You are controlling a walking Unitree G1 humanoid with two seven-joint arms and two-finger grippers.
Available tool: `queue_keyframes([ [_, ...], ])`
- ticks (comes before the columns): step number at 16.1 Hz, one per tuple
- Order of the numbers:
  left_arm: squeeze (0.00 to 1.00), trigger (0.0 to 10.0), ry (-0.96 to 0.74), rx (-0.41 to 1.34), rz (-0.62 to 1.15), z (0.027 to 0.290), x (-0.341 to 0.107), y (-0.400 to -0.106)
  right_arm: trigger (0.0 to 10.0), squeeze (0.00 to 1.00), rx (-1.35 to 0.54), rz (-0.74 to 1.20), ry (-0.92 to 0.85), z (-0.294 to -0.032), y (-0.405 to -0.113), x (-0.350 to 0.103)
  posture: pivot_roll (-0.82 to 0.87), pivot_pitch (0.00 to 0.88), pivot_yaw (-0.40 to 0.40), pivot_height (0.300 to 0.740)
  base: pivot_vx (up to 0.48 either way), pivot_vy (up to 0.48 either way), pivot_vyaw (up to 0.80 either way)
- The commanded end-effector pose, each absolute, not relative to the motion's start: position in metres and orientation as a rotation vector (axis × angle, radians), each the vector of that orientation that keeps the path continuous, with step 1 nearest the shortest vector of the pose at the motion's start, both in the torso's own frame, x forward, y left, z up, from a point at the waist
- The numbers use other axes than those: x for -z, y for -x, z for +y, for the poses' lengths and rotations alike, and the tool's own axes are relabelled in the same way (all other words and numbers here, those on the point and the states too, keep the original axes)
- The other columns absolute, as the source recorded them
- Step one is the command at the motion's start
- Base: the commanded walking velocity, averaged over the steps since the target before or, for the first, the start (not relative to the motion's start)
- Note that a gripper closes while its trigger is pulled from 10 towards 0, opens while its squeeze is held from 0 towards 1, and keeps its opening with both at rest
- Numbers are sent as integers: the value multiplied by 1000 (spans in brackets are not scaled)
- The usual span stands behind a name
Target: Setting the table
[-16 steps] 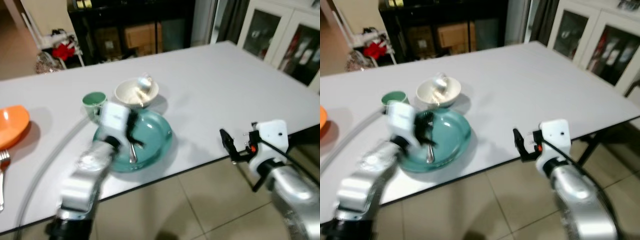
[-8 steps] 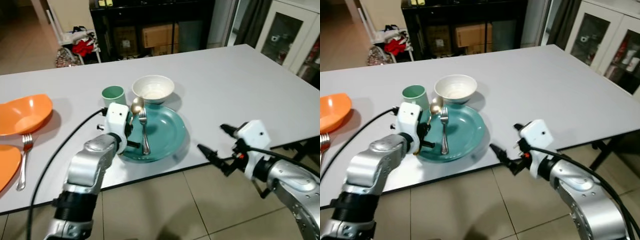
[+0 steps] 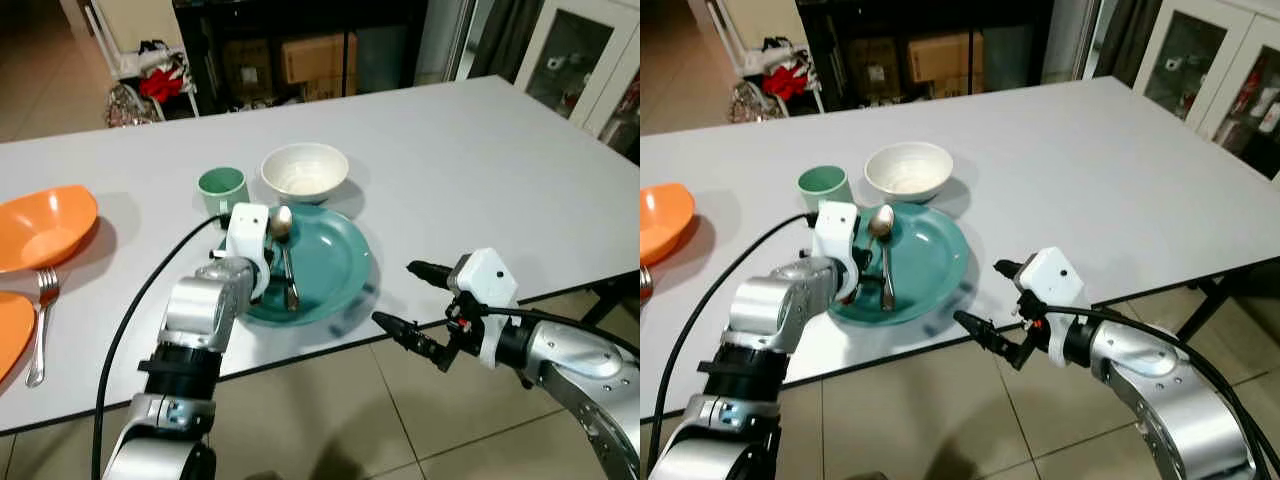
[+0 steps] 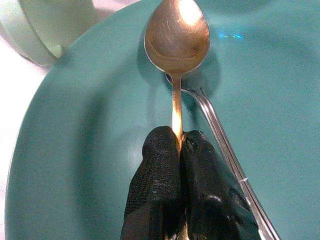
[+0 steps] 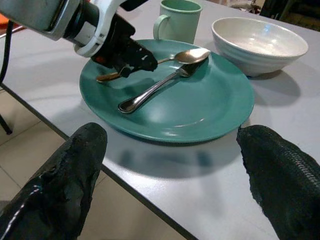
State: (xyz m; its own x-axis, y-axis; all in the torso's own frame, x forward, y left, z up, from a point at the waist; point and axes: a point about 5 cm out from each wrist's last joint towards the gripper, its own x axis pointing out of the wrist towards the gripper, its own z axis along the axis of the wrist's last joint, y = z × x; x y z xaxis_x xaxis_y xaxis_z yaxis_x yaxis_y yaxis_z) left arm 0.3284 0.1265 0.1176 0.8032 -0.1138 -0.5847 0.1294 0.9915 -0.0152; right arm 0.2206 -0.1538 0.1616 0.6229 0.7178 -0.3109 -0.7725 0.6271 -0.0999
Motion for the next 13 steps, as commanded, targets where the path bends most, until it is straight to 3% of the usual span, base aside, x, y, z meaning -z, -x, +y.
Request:
queue_keyframes([
  [1,0,10000,-17,107,670,129,-112,-327,10000,0,-890,241,238,-153,-219,-164,-7,0,64,740,0,0,0],
  [3,0,10000,6,98,686,128,-112,-328,10000,0,-902,242,240,-153,-217,-164,-6,0,63,740,0,0,0],
  [4,98,10000,30,100,686,128,-112,-328,10000,0,-906,241,241,-152,-217,-163,-5,0,63,740,0,0,0],
  [5,863,10000,51,96,688,128,-113,-328,10000,0,-910,240,241,-152,-217,-164,-4,0,62,740,0,0,0],
  [6,1000,10000,80,112,680,129,-116,-329,10000,0,-915,238,240,-151,-217,-164,-3,0,60,740,0,0,0],
  [9,1000,10000,31,149,617,129,-126,-330,10000,0,-922,234,239,-152,-217,-165,-5,0,60,740,0,0,0],
  [10,882,10000,-11,155,574,132,-136,-330,10000,0,-917,229,237,-154,-216,-167,-11,0,62,740,0,0,0],
  [11,0,10000,-39,139,517,139,-148,-329,10000,0,-904,222,235,-155,-216,-168,-21,0,65,740,0,0,0],
  [13,0,10000,-28,153,416,144,-165,-328,10000,0,-879,214,227,-157,-215,-170,-22,0,64,740,0,0,0],
])
